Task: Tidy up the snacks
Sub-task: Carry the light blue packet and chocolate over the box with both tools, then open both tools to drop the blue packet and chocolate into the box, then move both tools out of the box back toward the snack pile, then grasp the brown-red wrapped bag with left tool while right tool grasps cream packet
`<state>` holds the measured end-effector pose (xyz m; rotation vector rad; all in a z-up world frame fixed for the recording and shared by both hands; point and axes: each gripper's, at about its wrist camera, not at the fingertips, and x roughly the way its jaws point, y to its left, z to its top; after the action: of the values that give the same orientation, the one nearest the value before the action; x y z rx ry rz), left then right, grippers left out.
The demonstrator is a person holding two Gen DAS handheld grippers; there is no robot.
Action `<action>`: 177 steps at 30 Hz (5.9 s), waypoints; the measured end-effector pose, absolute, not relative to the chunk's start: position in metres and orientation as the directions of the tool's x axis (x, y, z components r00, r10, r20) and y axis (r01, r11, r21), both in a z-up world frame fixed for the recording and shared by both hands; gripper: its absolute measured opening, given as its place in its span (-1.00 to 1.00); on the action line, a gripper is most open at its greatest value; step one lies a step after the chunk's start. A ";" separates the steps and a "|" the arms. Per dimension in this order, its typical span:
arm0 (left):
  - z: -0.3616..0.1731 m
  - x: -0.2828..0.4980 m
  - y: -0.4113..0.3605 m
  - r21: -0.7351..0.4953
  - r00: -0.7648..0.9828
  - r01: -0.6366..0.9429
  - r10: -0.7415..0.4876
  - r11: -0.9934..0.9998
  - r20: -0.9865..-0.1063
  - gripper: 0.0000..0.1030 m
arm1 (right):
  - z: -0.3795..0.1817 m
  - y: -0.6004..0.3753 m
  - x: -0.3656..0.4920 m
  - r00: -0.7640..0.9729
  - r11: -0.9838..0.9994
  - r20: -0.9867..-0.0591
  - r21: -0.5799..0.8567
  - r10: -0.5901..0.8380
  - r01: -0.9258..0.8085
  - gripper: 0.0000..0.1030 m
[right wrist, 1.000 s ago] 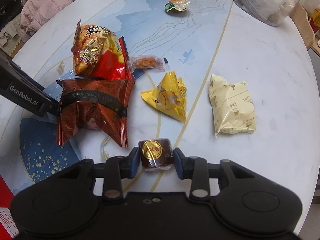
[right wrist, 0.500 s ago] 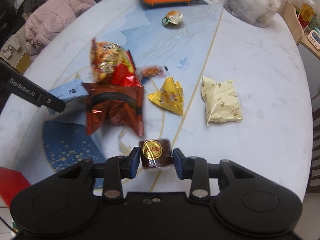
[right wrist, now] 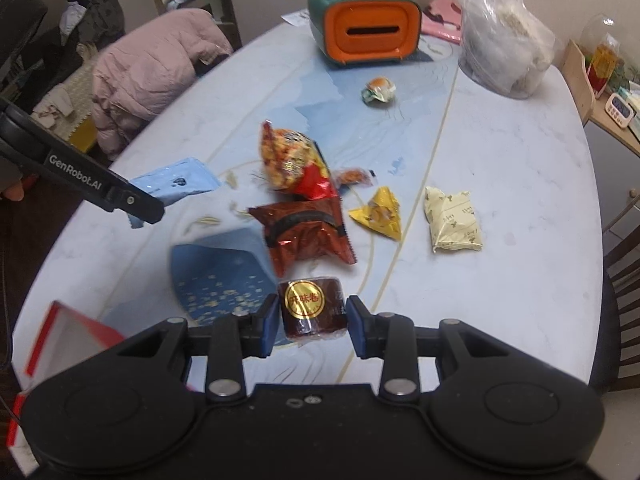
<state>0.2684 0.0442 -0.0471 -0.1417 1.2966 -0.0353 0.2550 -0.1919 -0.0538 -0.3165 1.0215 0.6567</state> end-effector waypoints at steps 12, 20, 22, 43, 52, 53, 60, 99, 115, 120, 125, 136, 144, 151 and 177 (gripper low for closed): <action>-0.010 0.191 0.024 -0.137 0.289 0.012 -0.135 0.991 -0.948 0.07 | -0.021 -0.202 0.182 0.349 0.745 -0.849 0.076 0.396 -0.662 -0.34; -0.013 0.145 0.010 -0.123 0.264 0.031 -0.127 0.992 -0.956 0.07 | -0.025 -0.203 0.142 0.337 0.749 -0.856 0.084 0.392 -0.657 -0.34; -0.016 0.135 0.007 -0.131 0.255 0.037 -0.136 0.991 -0.957 0.07 | -0.028 -0.202 0.134 0.331 0.750 -0.859 0.090 0.391 -0.655 -0.34; -0.084 0.075 -0.021 -0.165 0.113 0.067 -0.172 0.984 -0.979 0.07 | -0.096 -0.196 0.075 0.225 0.785 -0.917 0.134 0.329 -0.604 -0.34; -0.115 0.067 -0.029 -0.140 0.060 0.068 -0.144 0.988 -0.988 0.07 | -0.132 -0.191 0.063 0.160 0.792 -0.942 0.149 0.297 -0.592 -0.34; -0.117 0.067 -0.030 -0.134 0.063 0.071 -0.138 0.988 -0.988 0.07 | -0.135 -0.190 0.062 0.157 0.793 -0.943 0.147 0.292 -0.591 -0.34; -0.134 0.067 -0.030 -0.132 0.040 0.059 -0.134 0.989 -0.990 0.07 | -0.144 -0.190 0.060 0.160 0.806 -0.949 0.133 0.271 -0.577 -0.33; -0.060 0.057 -0.022 -0.132 0.312 0.133 -0.168 0.982 -0.935 0.21 | -0.071 -0.197 0.054 0.318 0.825 -0.885 0.118 0.339 -0.552 0.25; -0.004 0.078 -0.009 -0.087 0.490 0.116 -0.133 0.989 -0.862 0.37 | -0.014 -0.209 0.078 0.496 0.850 -0.785 0.074 0.372 -0.521 0.92; 0.006 0.100 -0.005 -0.063 0.504 0.086 -0.098 0.994 -0.858 0.51 | -0.001 -0.214 0.100 0.530 0.859 -0.760 0.071 0.376 -0.507 0.95; 0.010 0.126 0.000 -0.078 0.507 0.062 -0.098 0.995 -0.856 0.52 | 0.007 -0.220 0.126 0.548 0.866 -0.750 0.064 0.371 -0.497 0.95; 0.002 0.202 -0.006 -0.128 0.473 0.016 -0.120 0.992 -0.873 0.83 | 0.005 -0.233 0.201 0.553 0.872 -0.761 0.035 0.340 -0.489 0.95; -0.015 0.270 -0.012 -0.111 0.424 -0.028 -0.089 0.993 -0.901 0.83 | -0.005 -0.245 0.277 0.540 0.881 -0.778 0.035 0.320 -0.471 0.95; -0.045 0.318 -0.025 -0.107 0.358 0.002 -0.101 0.994 -0.928 0.83 | -0.035 -0.246 0.337 0.504 0.874 -0.815 0.006 0.285 -0.486 0.95; -0.156 0.388 -0.048 -0.021 0.219 0.096 -0.042 0.995 -0.975 0.71 | -0.171 -0.225 0.446 0.354 0.845 -0.914 -0.022 0.199 -0.534 0.87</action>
<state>0.3881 -0.0481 -0.1563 0.0472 1.3465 -0.0952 0.4457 -0.2253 -0.1713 -0.3434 1.1143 0.4860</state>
